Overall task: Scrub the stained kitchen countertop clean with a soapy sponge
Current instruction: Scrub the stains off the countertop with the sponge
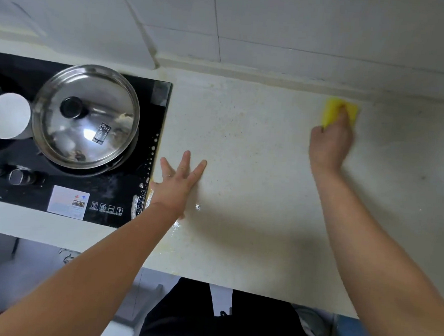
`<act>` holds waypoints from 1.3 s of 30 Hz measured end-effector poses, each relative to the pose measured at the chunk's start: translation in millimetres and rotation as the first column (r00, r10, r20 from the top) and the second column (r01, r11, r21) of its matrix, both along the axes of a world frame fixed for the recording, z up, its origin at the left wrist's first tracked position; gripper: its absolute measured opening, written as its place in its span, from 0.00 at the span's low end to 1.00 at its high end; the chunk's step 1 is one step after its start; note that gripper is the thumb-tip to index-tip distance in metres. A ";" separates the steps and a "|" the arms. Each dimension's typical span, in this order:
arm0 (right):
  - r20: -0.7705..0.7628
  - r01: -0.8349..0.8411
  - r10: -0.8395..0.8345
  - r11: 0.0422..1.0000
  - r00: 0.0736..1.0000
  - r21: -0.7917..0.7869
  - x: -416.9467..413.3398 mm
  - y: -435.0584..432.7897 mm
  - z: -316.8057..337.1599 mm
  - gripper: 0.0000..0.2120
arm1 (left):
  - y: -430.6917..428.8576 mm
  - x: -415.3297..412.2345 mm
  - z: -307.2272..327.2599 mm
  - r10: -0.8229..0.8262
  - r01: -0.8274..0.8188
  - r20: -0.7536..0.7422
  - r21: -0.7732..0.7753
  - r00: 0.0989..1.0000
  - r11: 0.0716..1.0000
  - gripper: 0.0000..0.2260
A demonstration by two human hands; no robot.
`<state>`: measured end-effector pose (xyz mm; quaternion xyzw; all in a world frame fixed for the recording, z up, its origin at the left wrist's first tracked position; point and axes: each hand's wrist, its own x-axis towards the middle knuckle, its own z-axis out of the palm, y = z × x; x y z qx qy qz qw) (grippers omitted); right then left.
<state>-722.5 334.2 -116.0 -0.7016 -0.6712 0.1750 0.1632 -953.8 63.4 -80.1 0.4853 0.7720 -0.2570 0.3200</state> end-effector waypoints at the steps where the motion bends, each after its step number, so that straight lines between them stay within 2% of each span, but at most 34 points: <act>1: 0.079 0.071 -0.069 0.997 0.995 -0.029 8.5 14.2 -2.4 0.25 | 1.1 -0.6 0.6 -0.008 0.008 -0.012 0.001 1.000 1.000 0.73; 3: 0.148 0.099 -0.089 0.993 0.985 -0.059 12.4 22.5 -8.1 0.18 | 1.2 -0.5 1.4 -0.011 0.011 0.002 0.006 1.000 1.000 0.72; 7: 0.053 0.184 -0.181 0.981 0.982 -0.057 -25.7 33.9 -15.6 0.12 | 1.3 -3.3 -1.0 0.003 -0.003 0.026 -0.002 1.000 1.000 0.72; 9: 0.028 0.135 -0.134 0.989 0.991 -0.066 -54.7 39.9 -14.4 0.11 | 2.5 -4.3 -2.6 0.010 -0.010 0.035 0.006 0.999 1.000 0.73; 11: 0.014 0.015 -0.014 0.995 1.000 -0.096 -90.0 35.5 -15.7 0.09 | 5.9 -4.3 -2.3 0.007 -0.007 0.049 0.012 0.999 1.000 0.73; 13: -0.040 -0.200 0.196 0.973 0.980 -0.113 -127.9 19.2 -16.1 0.08 | 6.3 -5.0 -1.0 0.023 -0.023 0.056 0.000 0.998 1.000 0.73; 16: -0.132 -0.533 0.518 0.837 0.845 -0.127 -152.6 -2.0 -14.1 0.11 | 3.4 -3.4 -1.9 0.020 -0.020 0.038 -0.011 0.999 1.000 0.73; 18: -0.122 -0.592 0.580 0.801 0.805 -0.095 -138.8 2.2 -13.1 0.11 | 2.9 -3.9 -2.9 0.024 -0.024 0.030 -0.010 0.999 1.000 0.73; 20: -0.107 -0.503 0.498 0.864 0.860 -0.014 -105.3 14.8 -8.2 0.13 | 3.3 -3.9 -2.2 0.015 -0.015 0.025 -0.011 1.000 1.000 0.73; 22: 0.023 -0.364 0.363 0.928 0.931 0.079 -52.4 35.8 -4.5 0.16 | 4.7 -3.4 -1.5 0.014 -0.014 0.031 -0.001 0.999 1.000 0.73; 25: 0.207 -0.181 0.153 0.975 0.966 0.125 28.7 63.3 0.0 0.19 | 3.6 -2.9 -1.4 0.023 -0.023 0.036 -0.001 0.999 1.000 0.73; 27: 0.249 -0.057 0.017 0.986 0.968 0.156 53.2 66.1 -5.6 0.19 | 1.9 -3.1 -2.9 0.029 -0.030 0.039 0.008 0.999 1.000 0.73; 30: 0.238 -0.051 0.018 0.990 0.971 0.132 40.7 49.2 -23.3 0.21 | 4.2 -1.6 -3.5 0.021 -0.022 0.039 0.019 0.999 1.000 0.74; 32: 0.171 -0.015 -0.011 0.988 0.985 0.152 16.5 40.6 -33.1 0.23 | 4.9 -2.4 -2.7 0.038 -0.038 0.032 0.016 0.999 0.999 0.74; 35: 0.118 0.055 -0.071 0.990 0.990 0.132 -37.4 42.3 -38.0 0.18 | 5.5 -3.5 -4.6 0.042 -0.042 0.022 0.005 0.999 0.999 0.76; 37: 0.124 -0.010 -0.003 0.995 0.992 0.102 -78.5 33.5 -35.6 0.14 | 4.6 -4.1 -6.6 0.039 -0.039 0.017 0.002 0.999 0.999 0.76; 39: 0.106 -0.100 0.085 0.985 0.991 0.143 -117.2 19.1 -34.1 0.11 | 4.4 -4.6 -9.5 0.031 -0.031 0.011 0.011 0.999 0.999 0.77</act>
